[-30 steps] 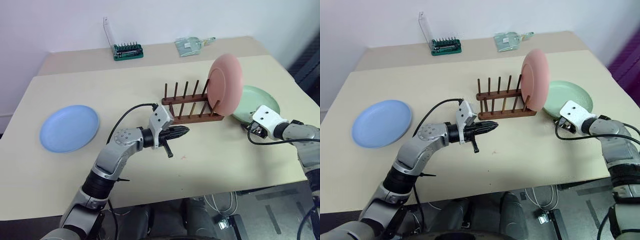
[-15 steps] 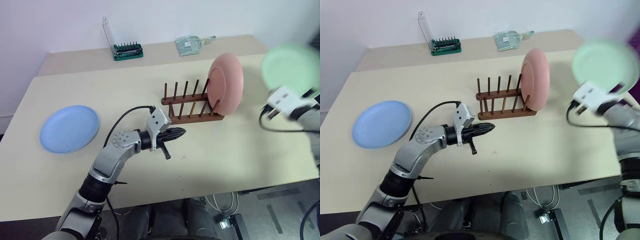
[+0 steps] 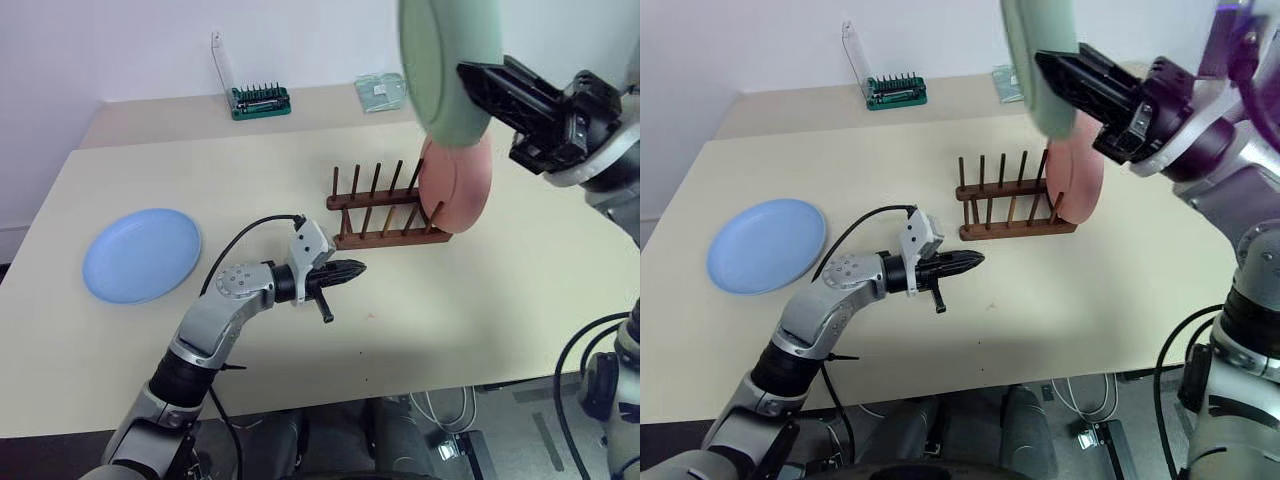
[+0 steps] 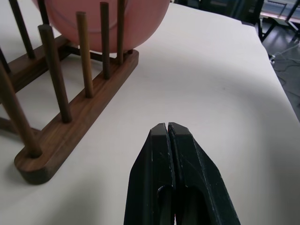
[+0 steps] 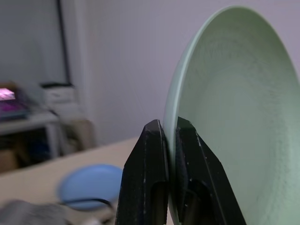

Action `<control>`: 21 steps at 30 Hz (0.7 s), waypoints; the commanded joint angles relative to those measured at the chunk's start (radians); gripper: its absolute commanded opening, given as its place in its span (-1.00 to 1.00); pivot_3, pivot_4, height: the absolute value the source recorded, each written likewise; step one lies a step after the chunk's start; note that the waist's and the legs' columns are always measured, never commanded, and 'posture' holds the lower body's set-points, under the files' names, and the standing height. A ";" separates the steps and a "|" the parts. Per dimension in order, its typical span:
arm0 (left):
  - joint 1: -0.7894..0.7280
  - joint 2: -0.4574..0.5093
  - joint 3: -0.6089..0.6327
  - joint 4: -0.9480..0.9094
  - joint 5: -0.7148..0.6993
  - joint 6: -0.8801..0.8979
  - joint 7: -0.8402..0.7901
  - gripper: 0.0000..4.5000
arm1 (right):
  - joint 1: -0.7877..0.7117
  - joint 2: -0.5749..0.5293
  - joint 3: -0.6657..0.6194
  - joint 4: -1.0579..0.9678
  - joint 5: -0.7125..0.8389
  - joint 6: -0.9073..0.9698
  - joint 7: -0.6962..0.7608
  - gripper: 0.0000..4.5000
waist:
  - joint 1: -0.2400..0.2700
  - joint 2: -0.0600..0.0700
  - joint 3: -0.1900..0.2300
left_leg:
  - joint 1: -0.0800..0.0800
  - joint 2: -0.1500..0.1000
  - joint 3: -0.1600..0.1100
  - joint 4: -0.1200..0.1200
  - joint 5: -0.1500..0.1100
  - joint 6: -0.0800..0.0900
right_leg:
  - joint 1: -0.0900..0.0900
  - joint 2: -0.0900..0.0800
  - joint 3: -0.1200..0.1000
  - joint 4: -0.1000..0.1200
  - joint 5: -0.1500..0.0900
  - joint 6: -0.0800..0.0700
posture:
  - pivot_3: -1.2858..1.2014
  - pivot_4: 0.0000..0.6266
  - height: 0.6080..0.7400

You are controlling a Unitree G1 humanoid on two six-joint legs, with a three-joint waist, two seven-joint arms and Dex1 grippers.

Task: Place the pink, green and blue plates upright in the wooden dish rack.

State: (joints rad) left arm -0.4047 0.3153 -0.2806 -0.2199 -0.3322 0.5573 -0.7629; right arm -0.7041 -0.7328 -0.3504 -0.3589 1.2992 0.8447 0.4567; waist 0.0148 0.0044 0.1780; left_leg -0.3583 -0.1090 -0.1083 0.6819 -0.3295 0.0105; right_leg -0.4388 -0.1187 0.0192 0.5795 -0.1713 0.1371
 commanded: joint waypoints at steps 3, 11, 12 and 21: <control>0.008 -0.005 0.002 -0.060 -0.005 -0.015 0.008 -1.00 | -0.017 0.075 0.042 0.088 0.098 0.069 -0.182 -0.98 | -0.002 0.000 0.000 | 0.000 0.000 0.000 0.000 0.000 0.000 | -0.001 0.000 0.000 0.001 0.000 0.000 | 0.03 -0.52 1.00; 0.012 -0.006 0.003 -0.073 -0.011 -0.003 0.011 -1.00 | -0.032 0.128 0.050 0.256 0.045 0.094 -0.309 -0.98 | -0.002 0.000 0.000 | -0.003 0.000 0.001 0.000 0.003 -0.005 | -0.004 0.000 0.000 0.001 0.000 0.000 | 0.03 -0.52 1.00; 0.010 -0.007 0.003 -0.073 -0.013 -0.001 0.012 -1.00 | -0.032 0.135 0.049 0.270 0.042 0.099 -0.320 -0.98 | -0.002 0.001 0.000 | -0.003 0.000 0.001 0.000 0.003 -0.005 | -0.004 0.000 0.000 0.001 0.000 0.000 | 0.03 -0.52 1.00; 0.007 -0.011 0.003 -0.073 -0.014 0.003 0.014 -1.00 | -0.049 0.147 0.068 0.264 -0.084 0.043 -0.301 -0.33 | -0.003 0.001 0.000 | -0.004 0.000 0.001 0.000 0.003 -0.005 | -0.005 0.000 0.000 0.001 0.000 0.000 | 0.03 -0.52 1.00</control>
State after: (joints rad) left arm -0.3948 0.3057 -0.2835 -0.2518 -0.3362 0.5625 -0.7523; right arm -0.7179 -0.5697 -0.2770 -0.0323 1.2606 0.9363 0.1152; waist 0.0121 0.0051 0.1777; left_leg -0.3620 -0.1092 -0.1076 0.6816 -0.3267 0.0056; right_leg -0.4434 -0.1183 0.0192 0.5807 -0.1712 0.1372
